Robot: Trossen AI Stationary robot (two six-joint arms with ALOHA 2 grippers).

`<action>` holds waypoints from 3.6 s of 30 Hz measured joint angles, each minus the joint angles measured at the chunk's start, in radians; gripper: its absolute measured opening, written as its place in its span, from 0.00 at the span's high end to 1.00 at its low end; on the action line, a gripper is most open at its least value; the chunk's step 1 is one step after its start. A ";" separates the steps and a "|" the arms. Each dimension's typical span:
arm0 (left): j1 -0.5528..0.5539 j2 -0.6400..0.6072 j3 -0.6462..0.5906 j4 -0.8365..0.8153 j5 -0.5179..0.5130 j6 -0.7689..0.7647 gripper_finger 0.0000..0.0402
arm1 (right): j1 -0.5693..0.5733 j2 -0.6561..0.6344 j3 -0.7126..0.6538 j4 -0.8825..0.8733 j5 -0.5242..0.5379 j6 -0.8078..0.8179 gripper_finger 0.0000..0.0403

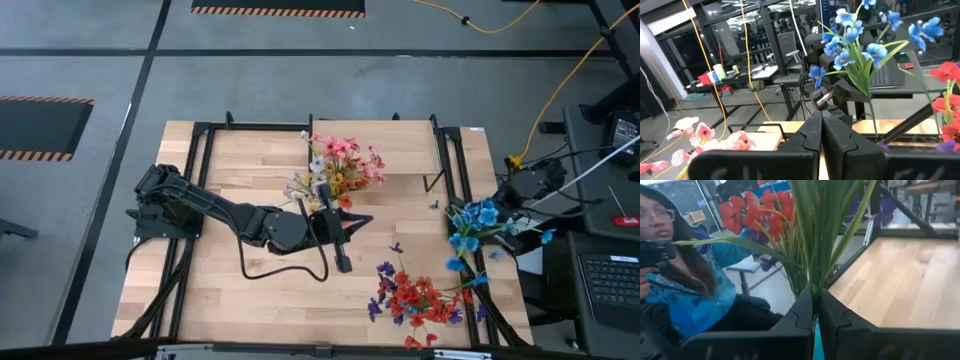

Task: Pick and place flowers into a vace then onto a shelf
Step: Put the blue flowers into the blue vase

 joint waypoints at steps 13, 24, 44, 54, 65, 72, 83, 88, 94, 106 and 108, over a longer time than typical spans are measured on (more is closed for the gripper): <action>-0.001 0.000 0.000 -0.005 0.001 0.000 0.99 | 0.001 0.001 -0.149 0.239 0.001 -0.051 0.99; -0.001 0.000 0.000 -0.013 0.002 0.000 0.99 | 0.001 0.002 -0.149 0.239 0.002 -0.062 1.00; -0.001 0.000 0.000 -0.013 0.002 -0.001 0.99 | 0.086 0.120 -0.142 0.383 -0.014 -0.119 1.00; -0.001 0.000 0.000 -0.013 0.002 -0.001 0.99 | 0.225 0.313 -0.148 0.600 0.011 -0.216 1.00; -0.001 0.000 0.000 -0.014 0.002 -0.001 0.99 | 0.396 0.474 -0.148 0.791 0.202 -0.360 1.00; -0.001 0.000 0.000 -0.014 0.002 -0.010 0.99 | 0.435 0.609 -0.149 0.940 0.239 -0.421 1.00; -0.001 0.000 0.000 -0.015 0.002 -0.011 0.99 | 0.435 0.732 -0.149 1.033 0.318 -0.393 1.00; -0.001 0.000 0.000 -0.015 0.002 -0.011 0.99 | 0.435 0.771 -0.149 1.074 0.318 -0.393 1.00; -0.001 0.000 0.000 -0.017 0.002 -0.011 0.99 | 0.435 0.812 -0.149 1.094 0.318 -0.367 1.00; -0.001 0.000 0.000 -0.022 0.002 -0.011 0.99 | 0.435 0.822 -0.155 1.053 0.377 -0.334 1.00; -0.001 0.000 0.000 -0.023 0.002 -0.011 0.99 | 0.435 0.822 -0.177 1.080 0.379 -0.339 1.00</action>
